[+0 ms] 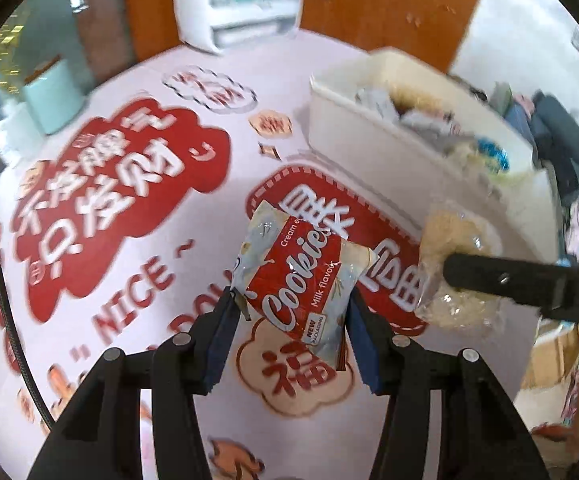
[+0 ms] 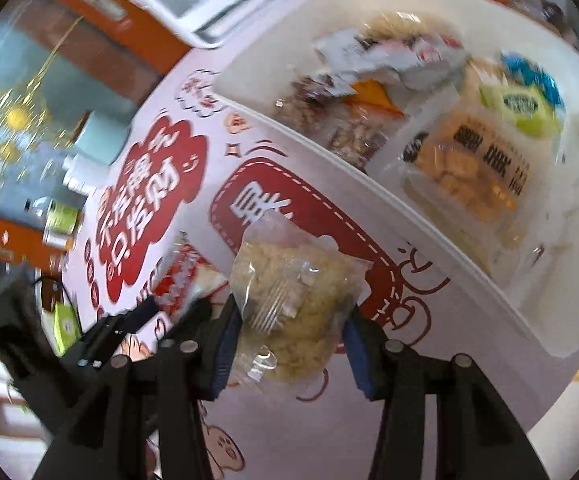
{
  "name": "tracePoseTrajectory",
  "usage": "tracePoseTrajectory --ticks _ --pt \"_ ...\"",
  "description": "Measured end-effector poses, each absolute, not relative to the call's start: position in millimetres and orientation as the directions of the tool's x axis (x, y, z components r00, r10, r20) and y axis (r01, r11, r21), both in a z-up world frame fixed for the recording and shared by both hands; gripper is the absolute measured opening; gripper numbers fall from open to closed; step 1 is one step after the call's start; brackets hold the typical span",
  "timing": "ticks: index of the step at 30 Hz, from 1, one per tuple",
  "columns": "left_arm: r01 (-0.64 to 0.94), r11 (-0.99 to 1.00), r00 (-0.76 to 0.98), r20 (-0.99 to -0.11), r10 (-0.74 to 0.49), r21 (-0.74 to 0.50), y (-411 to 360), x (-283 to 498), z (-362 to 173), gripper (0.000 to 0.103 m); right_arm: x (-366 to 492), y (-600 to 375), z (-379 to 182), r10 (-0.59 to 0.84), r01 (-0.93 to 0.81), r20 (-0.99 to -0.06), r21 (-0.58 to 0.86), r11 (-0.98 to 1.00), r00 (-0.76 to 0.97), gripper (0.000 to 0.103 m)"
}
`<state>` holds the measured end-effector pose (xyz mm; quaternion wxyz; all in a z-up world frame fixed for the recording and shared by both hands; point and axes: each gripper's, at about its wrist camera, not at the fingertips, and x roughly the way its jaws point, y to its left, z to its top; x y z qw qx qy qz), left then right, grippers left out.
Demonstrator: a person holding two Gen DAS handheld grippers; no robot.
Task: Organize snacks
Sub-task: 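Carry both bags into the white tray and open both tools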
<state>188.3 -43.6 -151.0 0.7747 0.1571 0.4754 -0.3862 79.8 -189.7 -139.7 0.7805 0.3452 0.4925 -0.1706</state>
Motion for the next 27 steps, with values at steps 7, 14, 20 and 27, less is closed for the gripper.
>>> tracePoseTrajectory --ticks 7,14,20,27 --pt "0.702 0.695 0.332 -0.792 -0.513 -0.155 -33.8 155.3 -83.2 0.051 62.8 -188.3 -101.0 0.020 0.504 -0.864 0.313 0.805 0.504 0.049" --pt "0.686 0.721 0.424 -0.749 -0.509 -0.102 -87.2 128.8 -31.1 0.052 44.8 -226.3 -60.9 -0.051 0.457 -0.809 0.278 0.845 0.585 0.049" --pt "0.650 0.752 0.456 -0.736 -0.500 -0.108 -149.2 113.1 -11.5 0.052 28.9 -285.9 -39.9 -0.092 0.443 -0.786 0.244 0.862 0.612 0.049" --pt "0.571 0.806 0.465 -0.748 -0.473 -0.155 -214.7 110.7 -9.2 0.053 20.8 -343.5 -22.1 -0.169 0.430 -0.754 0.162 0.888 0.634 0.049"
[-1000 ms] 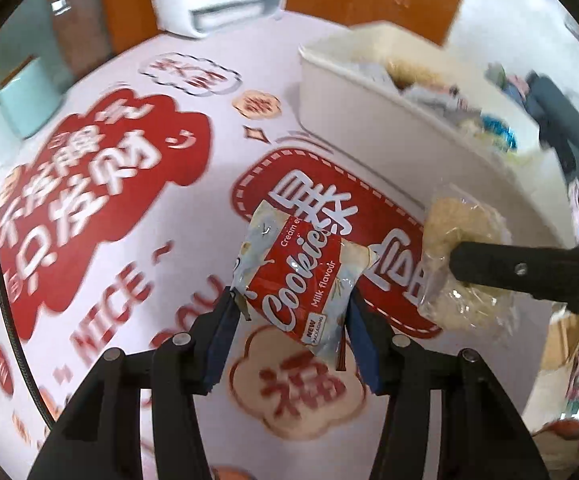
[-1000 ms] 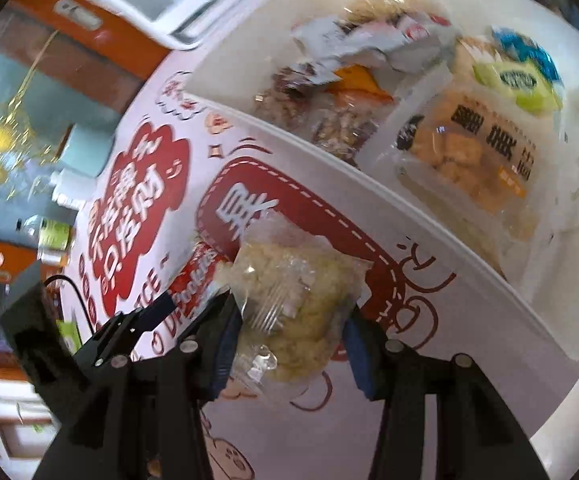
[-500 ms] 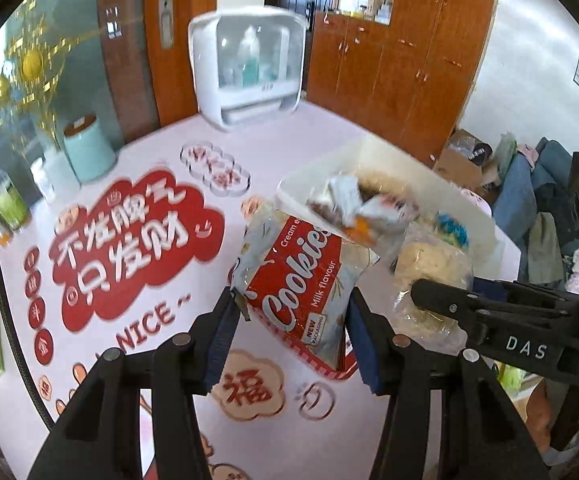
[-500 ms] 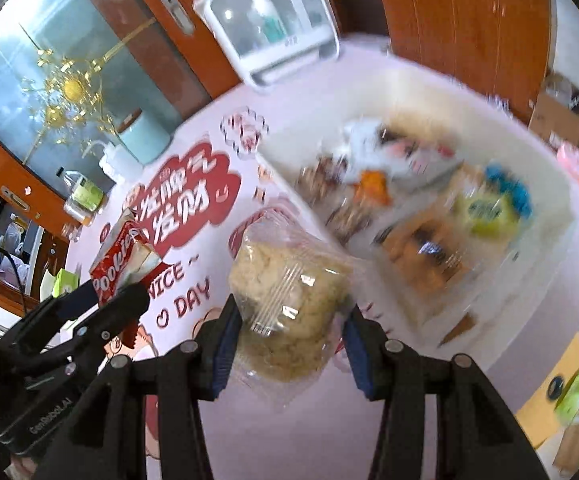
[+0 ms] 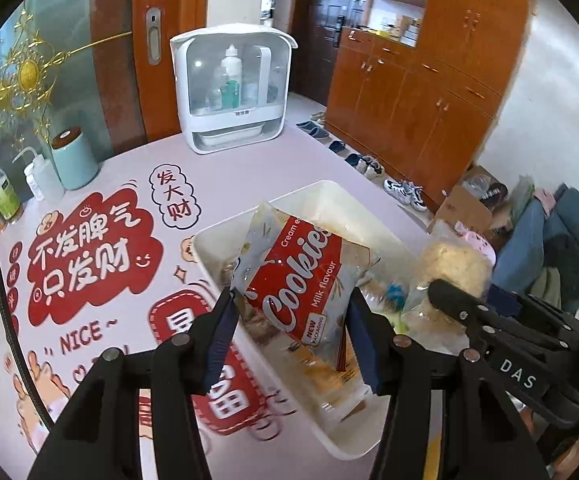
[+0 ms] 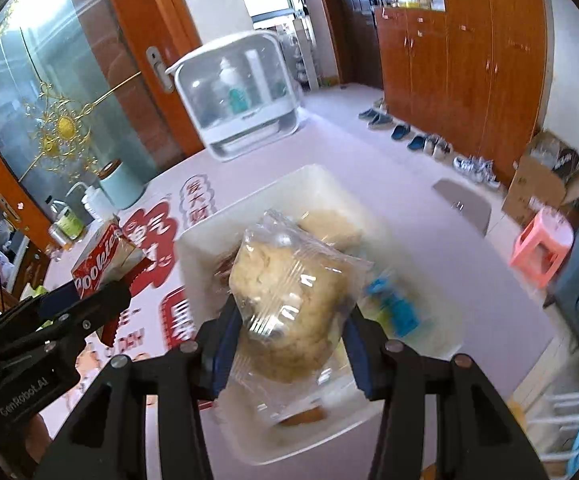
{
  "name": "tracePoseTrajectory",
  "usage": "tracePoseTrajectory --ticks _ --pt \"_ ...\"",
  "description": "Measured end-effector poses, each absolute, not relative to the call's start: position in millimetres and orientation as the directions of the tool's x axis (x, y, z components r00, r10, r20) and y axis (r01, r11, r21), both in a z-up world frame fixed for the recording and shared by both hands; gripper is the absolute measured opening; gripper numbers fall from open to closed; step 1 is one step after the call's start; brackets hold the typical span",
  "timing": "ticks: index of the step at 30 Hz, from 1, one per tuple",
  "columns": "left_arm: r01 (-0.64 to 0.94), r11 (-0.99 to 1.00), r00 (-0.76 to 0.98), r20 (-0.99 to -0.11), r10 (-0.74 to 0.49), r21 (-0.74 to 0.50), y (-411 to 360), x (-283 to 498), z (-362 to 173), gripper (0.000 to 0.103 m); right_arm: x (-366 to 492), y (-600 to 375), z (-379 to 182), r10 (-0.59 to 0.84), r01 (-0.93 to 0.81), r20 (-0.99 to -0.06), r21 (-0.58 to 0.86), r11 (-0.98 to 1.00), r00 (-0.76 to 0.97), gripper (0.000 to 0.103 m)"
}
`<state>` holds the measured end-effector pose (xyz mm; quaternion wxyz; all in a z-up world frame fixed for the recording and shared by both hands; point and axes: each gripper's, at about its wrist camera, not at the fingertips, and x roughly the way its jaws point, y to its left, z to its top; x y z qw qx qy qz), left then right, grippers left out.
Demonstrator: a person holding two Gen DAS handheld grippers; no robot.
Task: Organize snacks
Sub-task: 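Carry both bags into the white tray and open both tools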
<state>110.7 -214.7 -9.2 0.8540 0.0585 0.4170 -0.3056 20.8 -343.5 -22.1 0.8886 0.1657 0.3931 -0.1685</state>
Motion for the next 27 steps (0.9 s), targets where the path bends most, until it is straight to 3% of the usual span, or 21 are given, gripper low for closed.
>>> tracePoseTrajectory --ticks 8,10,12,13,15,17,27 --pt "0.505 0.852 0.513 -0.747 -0.424 -0.137 -248.4 112.6 -3.7 0.056 32.8 -380.9 -8.8 -0.200 0.394 -0.732 0.101 0.914 0.651 0.050" --pt "0.493 0.859 0.525 -0.740 -0.420 -0.137 -250.1 112.5 -2.7 0.069 37.7 -385.4 -10.6 -0.189 0.379 -0.738 0.097 0.920 0.648 0.050" --pt "0.487 0.859 0.527 -0.731 -0.434 -0.159 -248.6 111.3 -1.3 0.097 42.4 -388.1 -14.7 -0.161 0.358 -0.753 0.106 0.928 0.639 0.051" --pt "0.481 0.860 0.532 -0.724 -0.440 -0.170 -246.2 110.2 -0.9 0.099 46.0 -388.3 -18.2 -0.142 0.343 -0.768 0.106 0.933 0.624 0.053" --pt "0.467 0.865 0.533 -0.723 -0.440 -0.183 -243.0 108.2 -1.2 0.101 50.3 -387.3 -23.3 -0.123 0.325 -0.786 0.104 0.940 0.606 0.068" --pt "0.458 0.869 0.526 -0.732 -0.433 -0.186 -240.2 107.2 -2.6 0.101 49.5 -386.2 -24.2 -0.120 0.317 -0.783 0.103 0.943 0.611 0.075" --pt "0.389 0.907 0.547 -0.752 -0.368 -0.161 -219.8 95.5 -6.8 0.101 45.9 -377.3 -22.6 -0.135 0.292 -0.766 0.072 0.954 0.629 0.078"
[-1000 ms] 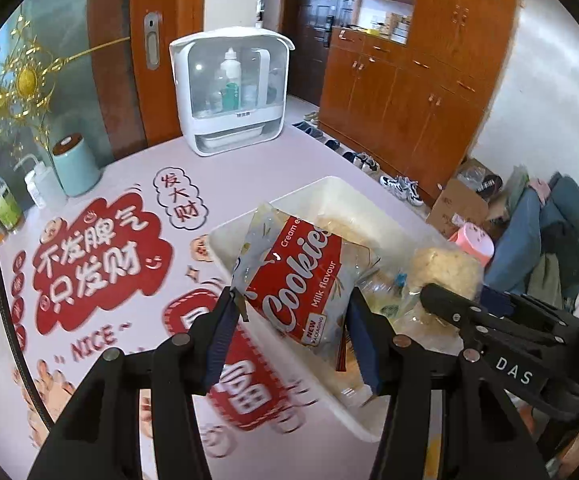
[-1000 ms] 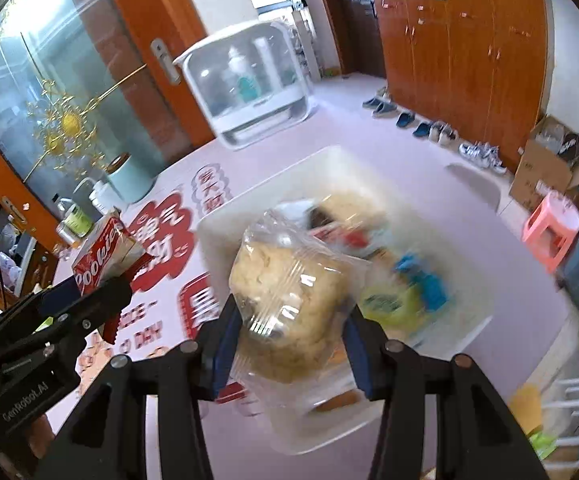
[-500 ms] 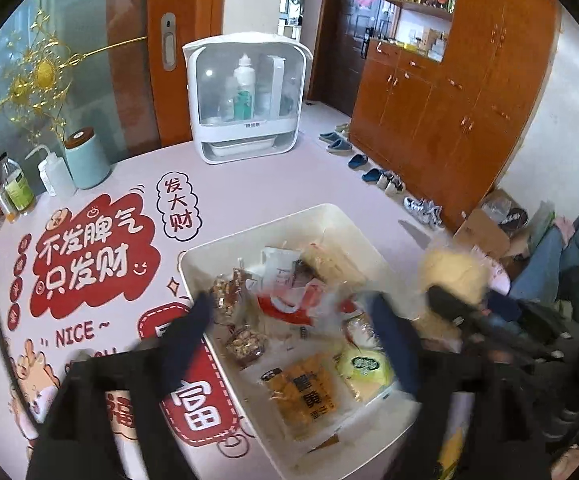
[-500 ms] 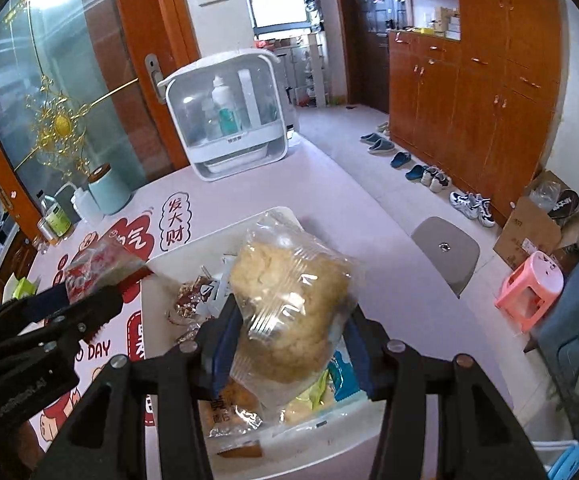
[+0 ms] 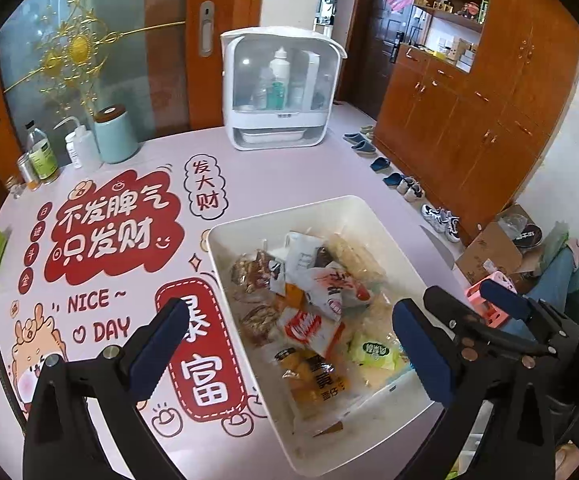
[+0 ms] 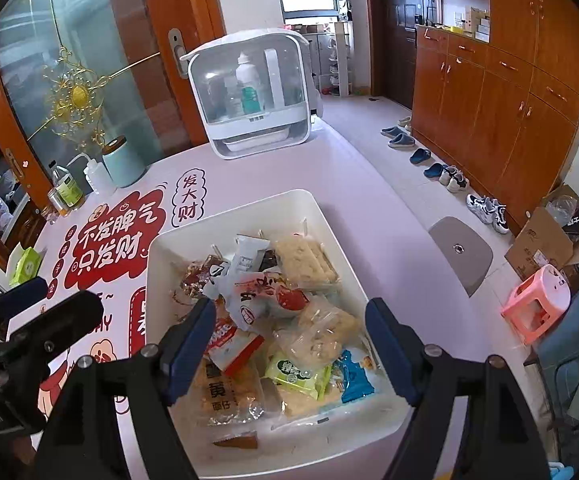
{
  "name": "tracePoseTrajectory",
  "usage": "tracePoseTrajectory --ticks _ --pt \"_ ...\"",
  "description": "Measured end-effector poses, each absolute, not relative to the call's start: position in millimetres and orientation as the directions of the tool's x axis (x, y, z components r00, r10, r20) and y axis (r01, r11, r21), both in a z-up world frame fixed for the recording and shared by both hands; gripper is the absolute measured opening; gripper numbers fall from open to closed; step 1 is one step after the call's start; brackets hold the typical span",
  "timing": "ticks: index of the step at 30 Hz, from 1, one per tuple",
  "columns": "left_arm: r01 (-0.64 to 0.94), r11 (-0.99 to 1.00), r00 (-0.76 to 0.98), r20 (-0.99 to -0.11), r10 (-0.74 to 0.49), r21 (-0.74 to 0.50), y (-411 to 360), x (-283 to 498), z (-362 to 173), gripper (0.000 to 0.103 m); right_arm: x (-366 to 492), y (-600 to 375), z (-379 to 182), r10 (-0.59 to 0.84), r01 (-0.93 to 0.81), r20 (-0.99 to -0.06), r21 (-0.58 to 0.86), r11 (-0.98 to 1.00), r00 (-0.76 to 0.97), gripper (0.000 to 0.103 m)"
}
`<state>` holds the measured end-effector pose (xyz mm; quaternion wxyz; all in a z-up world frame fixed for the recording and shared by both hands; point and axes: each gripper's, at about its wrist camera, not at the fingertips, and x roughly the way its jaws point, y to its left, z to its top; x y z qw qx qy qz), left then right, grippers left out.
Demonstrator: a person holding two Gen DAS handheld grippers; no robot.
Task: Organize snacks
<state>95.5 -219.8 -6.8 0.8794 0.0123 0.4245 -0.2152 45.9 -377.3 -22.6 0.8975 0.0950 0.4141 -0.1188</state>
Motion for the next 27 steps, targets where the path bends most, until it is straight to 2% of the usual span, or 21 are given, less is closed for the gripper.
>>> tracePoseTrajectory --ticks 12,27 --pt "0.354 0.924 0.561 -0.757 -0.334 -0.146 -197.1 72.9 -5.3 0.101 36.8 -355.4 -21.6 -0.156 0.267 -0.760 0.023 0.963 0.631 0.078" --pt "0.204 0.975 0.575 -0.796 -0.188 -0.083 -130.5 26.3 -5.8 0.101 9.5 -307.8 -11.3 -0.108 0.180 -0.768 0.010 0.984 0.631 0.078"
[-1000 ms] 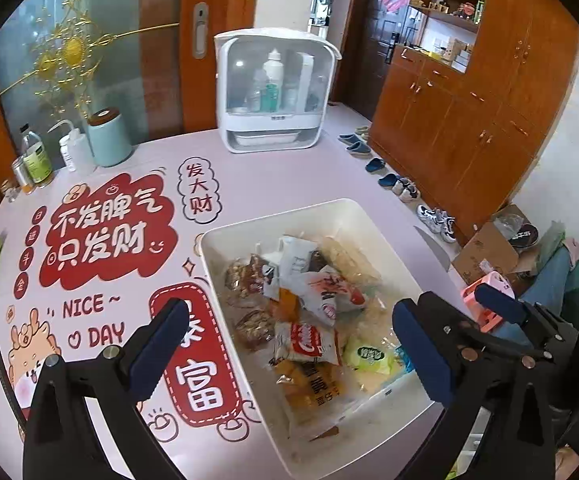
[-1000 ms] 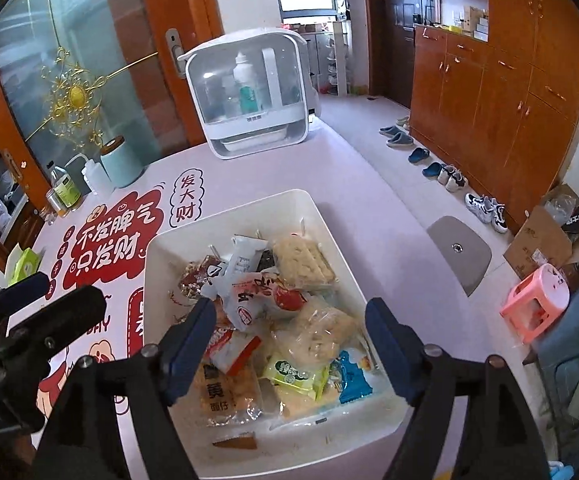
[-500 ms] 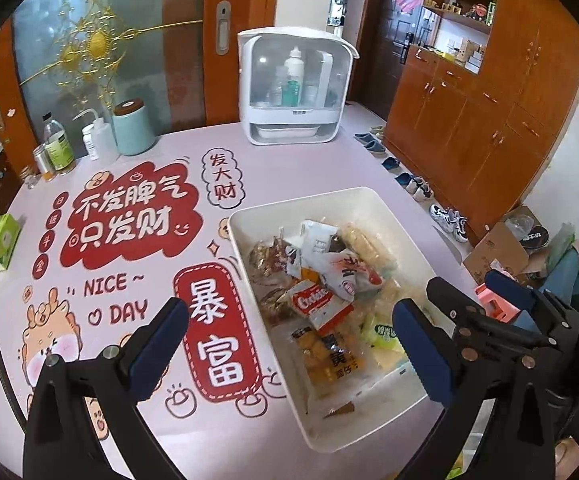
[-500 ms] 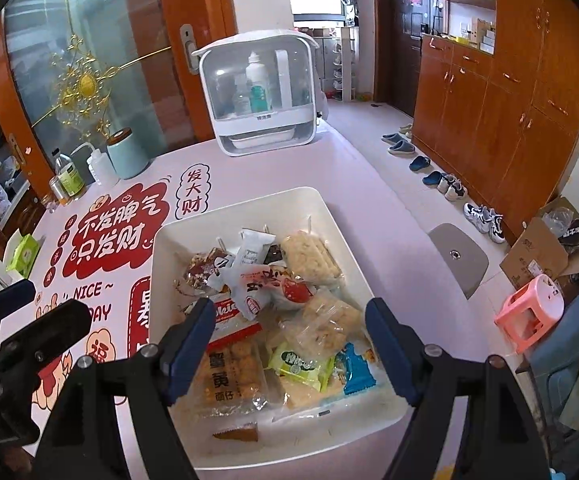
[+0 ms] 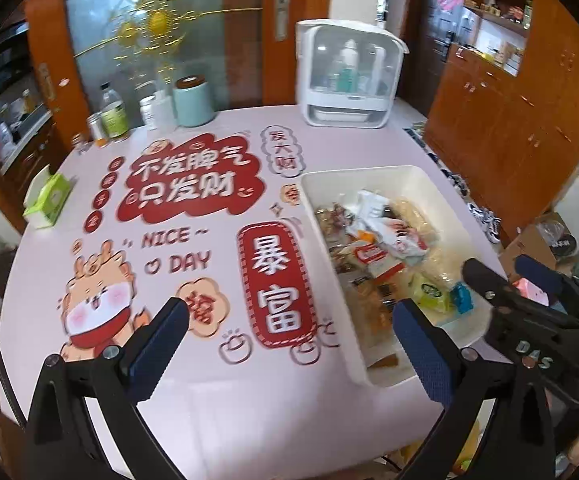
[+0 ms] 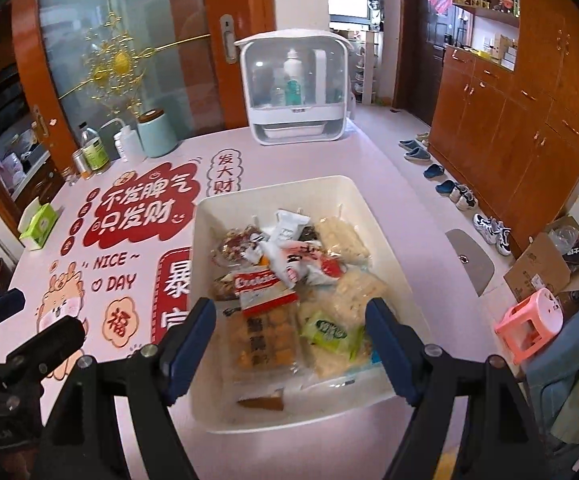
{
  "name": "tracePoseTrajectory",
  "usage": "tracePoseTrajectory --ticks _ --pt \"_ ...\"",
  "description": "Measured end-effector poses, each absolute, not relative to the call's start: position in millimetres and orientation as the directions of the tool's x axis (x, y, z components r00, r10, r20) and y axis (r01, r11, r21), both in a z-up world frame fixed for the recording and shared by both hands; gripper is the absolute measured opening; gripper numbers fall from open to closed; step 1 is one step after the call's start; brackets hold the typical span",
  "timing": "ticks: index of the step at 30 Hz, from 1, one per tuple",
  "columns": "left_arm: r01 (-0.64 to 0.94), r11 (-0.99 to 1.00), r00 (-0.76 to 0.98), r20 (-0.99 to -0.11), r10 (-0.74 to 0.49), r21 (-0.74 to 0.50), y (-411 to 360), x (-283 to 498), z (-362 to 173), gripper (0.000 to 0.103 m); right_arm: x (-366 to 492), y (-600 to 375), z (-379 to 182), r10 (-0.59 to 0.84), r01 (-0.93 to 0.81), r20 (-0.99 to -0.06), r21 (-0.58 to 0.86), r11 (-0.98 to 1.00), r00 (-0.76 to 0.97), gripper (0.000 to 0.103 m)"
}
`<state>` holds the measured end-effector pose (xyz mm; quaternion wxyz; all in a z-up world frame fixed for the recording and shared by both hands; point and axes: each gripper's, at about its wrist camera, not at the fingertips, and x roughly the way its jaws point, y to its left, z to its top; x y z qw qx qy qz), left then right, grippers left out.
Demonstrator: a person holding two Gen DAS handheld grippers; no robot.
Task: Organize snacks
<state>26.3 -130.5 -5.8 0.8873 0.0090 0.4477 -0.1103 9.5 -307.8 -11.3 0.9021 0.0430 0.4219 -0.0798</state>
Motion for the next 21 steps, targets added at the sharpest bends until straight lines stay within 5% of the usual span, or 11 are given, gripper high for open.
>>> tracePoseTrajectory --ticks 21 --pt "0.020 1.000 0.598 -0.801 -0.014 -0.002 -76.5 -3.0 6.8 0.101 -13.5 -247.5 11.9 0.004 0.043 -0.754 0.043 0.998 0.657 0.078"
